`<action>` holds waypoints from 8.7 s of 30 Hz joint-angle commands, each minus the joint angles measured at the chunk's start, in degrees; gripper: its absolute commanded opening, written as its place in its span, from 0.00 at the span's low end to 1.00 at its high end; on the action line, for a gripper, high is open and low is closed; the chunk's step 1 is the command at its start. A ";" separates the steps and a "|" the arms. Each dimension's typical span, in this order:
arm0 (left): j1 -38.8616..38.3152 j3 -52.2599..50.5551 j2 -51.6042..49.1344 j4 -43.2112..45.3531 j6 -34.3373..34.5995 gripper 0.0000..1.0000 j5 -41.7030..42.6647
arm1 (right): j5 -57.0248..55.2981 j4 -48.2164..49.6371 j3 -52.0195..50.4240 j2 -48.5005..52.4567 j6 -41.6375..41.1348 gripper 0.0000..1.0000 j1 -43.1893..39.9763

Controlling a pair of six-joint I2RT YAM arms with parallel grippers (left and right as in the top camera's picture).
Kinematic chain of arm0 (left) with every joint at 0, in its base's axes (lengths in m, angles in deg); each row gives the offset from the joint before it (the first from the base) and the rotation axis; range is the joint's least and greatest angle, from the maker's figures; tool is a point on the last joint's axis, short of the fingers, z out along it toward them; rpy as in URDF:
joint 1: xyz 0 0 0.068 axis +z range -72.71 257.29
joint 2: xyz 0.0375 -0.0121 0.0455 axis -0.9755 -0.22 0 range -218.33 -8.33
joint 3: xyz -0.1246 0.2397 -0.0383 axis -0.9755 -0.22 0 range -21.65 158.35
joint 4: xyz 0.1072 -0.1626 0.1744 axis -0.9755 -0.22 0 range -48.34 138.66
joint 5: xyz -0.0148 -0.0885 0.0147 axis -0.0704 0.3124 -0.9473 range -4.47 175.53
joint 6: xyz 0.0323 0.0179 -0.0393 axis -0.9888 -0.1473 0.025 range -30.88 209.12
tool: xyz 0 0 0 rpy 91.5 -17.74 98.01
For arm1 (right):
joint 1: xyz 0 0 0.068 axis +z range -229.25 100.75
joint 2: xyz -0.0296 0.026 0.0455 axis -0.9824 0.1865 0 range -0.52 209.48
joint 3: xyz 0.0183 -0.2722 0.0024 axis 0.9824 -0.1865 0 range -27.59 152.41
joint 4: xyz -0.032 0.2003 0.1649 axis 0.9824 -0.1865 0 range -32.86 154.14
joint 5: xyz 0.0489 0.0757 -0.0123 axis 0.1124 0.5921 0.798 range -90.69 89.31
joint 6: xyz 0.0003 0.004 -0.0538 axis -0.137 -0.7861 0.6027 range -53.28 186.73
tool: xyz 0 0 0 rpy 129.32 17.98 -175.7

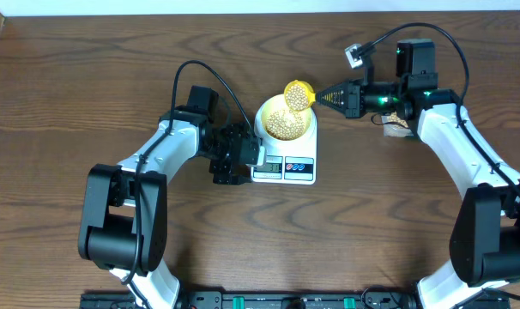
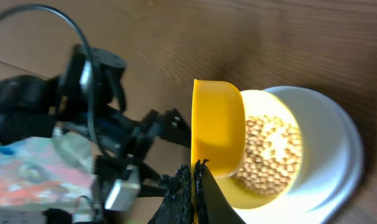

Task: Scoop item into bowl and weigh 50g on scale
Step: 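Carry the scoop with the right gripper leftward over the bowl, then tip the scoop with the right gripper to pour soybeans into the bowl, then move the scoop with the right gripper back to the soybean tub, then carry the refilled scoop with the right gripper over the bowl, then tip the scoop with the right gripper to add soybeans into the bowl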

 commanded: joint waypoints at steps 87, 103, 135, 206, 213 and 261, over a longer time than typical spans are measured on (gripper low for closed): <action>-0.07 -0.55 -0.92 -0.17 -0.81 0.97 0.96 | -42.14 -8.35 5.99 -9.27 21.20 0.01 -0.35; -0.07 -0.55 -0.92 -0.17 -0.81 0.98 0.96 | -42.12 -6.88 5.97 -9.25 21.24 0.01 -5.25; -0.07 -0.55 -0.92 -0.17 -0.81 0.98 0.96 | -26.56 -0.57 5.97 -8.90 18.67 0.01 -1.86; -0.07 -0.55 -0.92 -0.17 -0.81 0.98 0.96 | -32.96 -9.33 4.09 2.67 30.60 0.01 19.30; -0.07 -0.55 -0.92 -0.17 -0.81 0.98 0.96 | -30.10 -13.53 4.11 2.43 29.81 0.01 19.15; -0.07 -0.55 -0.92 -0.17 -0.81 0.98 0.96 | -43.45 -9.38 4.13 1.57 41.31 0.01 17.62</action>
